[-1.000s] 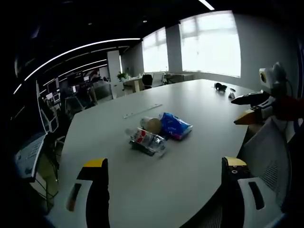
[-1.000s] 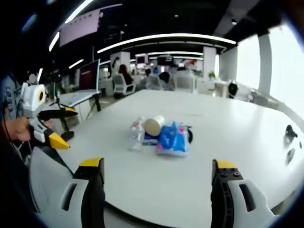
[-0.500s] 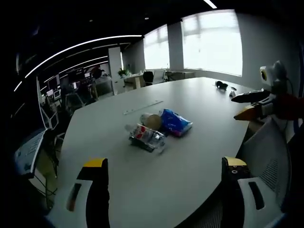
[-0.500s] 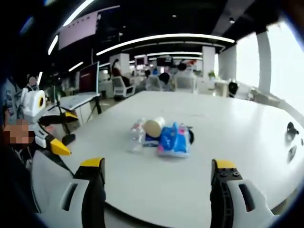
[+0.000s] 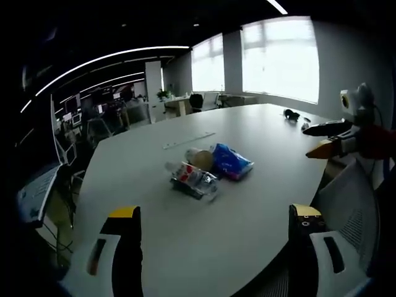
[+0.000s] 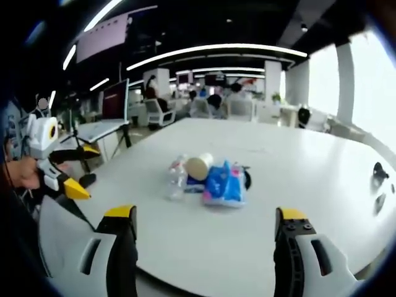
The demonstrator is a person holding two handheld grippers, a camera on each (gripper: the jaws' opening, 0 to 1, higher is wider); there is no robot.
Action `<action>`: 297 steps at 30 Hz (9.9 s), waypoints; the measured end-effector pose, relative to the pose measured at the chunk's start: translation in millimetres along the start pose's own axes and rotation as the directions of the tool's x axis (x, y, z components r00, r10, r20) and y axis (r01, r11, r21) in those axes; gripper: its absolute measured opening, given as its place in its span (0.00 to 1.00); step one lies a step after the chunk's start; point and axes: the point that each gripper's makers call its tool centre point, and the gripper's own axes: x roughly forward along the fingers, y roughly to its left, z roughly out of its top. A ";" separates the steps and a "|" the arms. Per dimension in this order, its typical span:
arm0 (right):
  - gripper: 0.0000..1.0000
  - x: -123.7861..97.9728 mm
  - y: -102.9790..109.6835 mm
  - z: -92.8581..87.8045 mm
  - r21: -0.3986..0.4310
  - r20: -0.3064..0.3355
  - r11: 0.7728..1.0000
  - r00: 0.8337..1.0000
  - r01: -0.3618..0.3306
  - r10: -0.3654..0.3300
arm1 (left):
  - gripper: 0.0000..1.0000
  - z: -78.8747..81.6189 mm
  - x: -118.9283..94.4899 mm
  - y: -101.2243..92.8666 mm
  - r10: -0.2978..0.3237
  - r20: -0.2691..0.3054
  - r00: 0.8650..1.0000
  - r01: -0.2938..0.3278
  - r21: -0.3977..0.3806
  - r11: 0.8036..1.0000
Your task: Arrange the tabletop items into an orderly group along one side of the table until the central work area is clear of visible clutter.
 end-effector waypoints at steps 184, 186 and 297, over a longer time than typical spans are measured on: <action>0.55 243.5 84.5 -34.8 -0.028 -0.409 0.972 0.890 -0.232 0.201 | 0.96 -25.8 17.8 51.5 0.087 -0.041 0.995 -0.091 -0.126 0.988; 0.52 243.9 83.4 -35.9 -0.029 -0.417 0.974 0.889 -0.224 0.191 | 0.97 -26.3 18.8 51.8 0.086 -0.039 0.995 -0.091 -0.130 0.987; 0.43 257.7 79.0 -58.3 -0.094 -0.498 0.978 0.859 -0.189 0.118 | 0.83 11.4 182.7 107.2 -0.066 -0.045 0.997 0.054 -0.234 0.971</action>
